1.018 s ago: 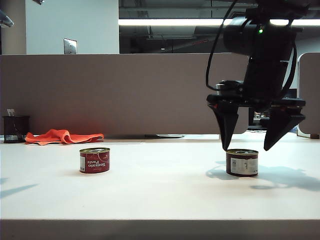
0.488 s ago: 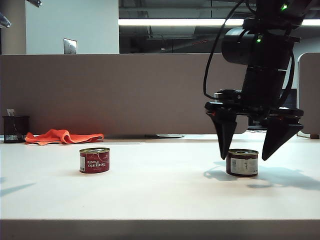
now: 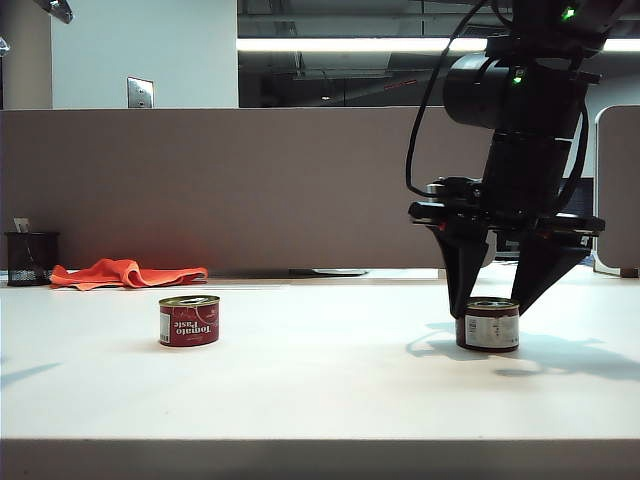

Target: Stack a can of tomatoes on the right onto the can of tomatoes on the left.

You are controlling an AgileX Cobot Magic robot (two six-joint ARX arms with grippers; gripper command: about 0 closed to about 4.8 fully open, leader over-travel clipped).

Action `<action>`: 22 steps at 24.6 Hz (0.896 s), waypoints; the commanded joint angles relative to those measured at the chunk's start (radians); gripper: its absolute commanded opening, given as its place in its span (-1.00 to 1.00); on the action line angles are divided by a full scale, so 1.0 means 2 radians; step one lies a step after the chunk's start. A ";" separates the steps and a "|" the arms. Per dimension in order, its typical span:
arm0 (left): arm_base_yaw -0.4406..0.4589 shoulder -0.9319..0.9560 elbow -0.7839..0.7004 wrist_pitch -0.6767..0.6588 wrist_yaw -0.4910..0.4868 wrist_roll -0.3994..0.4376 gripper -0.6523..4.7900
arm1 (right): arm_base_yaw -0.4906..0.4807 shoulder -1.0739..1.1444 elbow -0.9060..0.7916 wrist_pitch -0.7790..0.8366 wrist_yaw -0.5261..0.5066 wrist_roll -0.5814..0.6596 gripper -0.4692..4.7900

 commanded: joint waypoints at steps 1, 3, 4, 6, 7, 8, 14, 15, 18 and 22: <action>0.000 -0.002 0.002 0.020 -0.002 0.004 0.61 | 0.001 -0.003 0.027 0.007 -0.008 -0.003 0.06; 0.000 -0.002 0.002 0.029 -0.002 0.004 0.61 | 0.013 -0.002 0.068 0.003 -0.025 -0.003 0.06; 0.000 -0.002 0.002 0.031 -0.002 0.007 0.61 | 0.018 -0.002 0.083 0.003 -0.026 -0.003 0.06; 0.000 -0.002 0.002 0.031 -0.011 0.037 0.61 | 0.047 -0.001 0.132 0.007 -0.026 -0.003 0.06; 0.000 -0.002 0.002 0.030 -0.017 0.047 0.61 | 0.056 0.001 0.146 0.009 -0.026 -0.003 0.07; 0.000 -0.002 0.002 0.029 -0.024 0.056 0.61 | 0.080 0.012 0.181 0.010 -0.025 -0.004 0.07; 0.000 -0.002 0.002 0.005 -0.027 0.079 0.61 | 0.157 0.117 0.342 -0.027 -0.011 -0.028 0.07; 0.000 -0.002 0.002 0.003 -0.027 0.079 0.61 | 0.163 0.132 0.356 -0.031 -0.007 -0.031 0.07; 0.000 -0.004 0.002 -0.005 -0.027 0.079 0.61 | 0.183 0.179 0.384 -0.035 0.000 -0.041 0.07; 0.000 -0.005 0.002 -0.008 -0.028 0.079 0.61 | 0.194 0.201 0.384 -0.037 0.001 -0.050 0.07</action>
